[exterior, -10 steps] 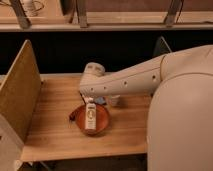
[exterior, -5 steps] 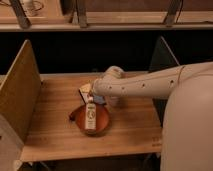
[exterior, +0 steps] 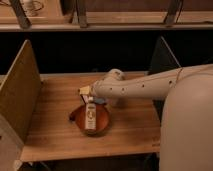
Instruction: Stand the bottle upright
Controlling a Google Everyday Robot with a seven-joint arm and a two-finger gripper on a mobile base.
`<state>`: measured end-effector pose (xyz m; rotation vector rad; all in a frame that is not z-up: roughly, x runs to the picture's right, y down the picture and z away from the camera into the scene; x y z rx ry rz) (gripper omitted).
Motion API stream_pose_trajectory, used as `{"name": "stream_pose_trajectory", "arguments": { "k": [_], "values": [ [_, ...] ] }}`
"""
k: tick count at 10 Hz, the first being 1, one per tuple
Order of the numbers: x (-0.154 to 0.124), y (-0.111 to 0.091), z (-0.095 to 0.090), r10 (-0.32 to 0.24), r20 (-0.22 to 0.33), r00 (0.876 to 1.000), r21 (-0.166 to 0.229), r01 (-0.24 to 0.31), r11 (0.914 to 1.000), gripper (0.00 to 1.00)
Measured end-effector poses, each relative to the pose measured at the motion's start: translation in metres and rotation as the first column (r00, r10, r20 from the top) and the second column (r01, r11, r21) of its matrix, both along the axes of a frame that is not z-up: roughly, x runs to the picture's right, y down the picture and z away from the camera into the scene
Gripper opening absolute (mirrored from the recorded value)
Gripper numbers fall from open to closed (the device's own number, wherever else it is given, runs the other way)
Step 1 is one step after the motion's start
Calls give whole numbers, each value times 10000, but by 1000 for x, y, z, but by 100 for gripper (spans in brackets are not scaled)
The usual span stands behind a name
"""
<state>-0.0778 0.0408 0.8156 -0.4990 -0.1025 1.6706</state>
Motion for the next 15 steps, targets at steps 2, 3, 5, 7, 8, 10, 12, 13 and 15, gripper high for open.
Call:
{"name": "stream_pose_trajectory", "arguments": {
  "k": [2,3,5,7,8,10,12,13,15],
  "values": [
    [-1,3,-1,-188,-281,9994,-238,181,9996,80],
    [2,2,-1,-162,-490,9987,-357,144,9993,80],
    [8,6,3,-70,-776,9970,-667,18,9978,80],
    [13,13,13,167,-952,9953,-1062,-268,9940,80],
    [13,16,19,251,-962,9951,-1253,-371,9914,80],
    [9,24,30,283,-946,9951,-1586,-431,9864,80],
    [4,33,39,227,-944,9953,-1894,-403,9811,80],
    [2,39,43,160,-946,9954,-2067,-353,9778,80],
    [0,45,48,-32,-963,9953,-2251,-187,9742,80]
  ]
}}
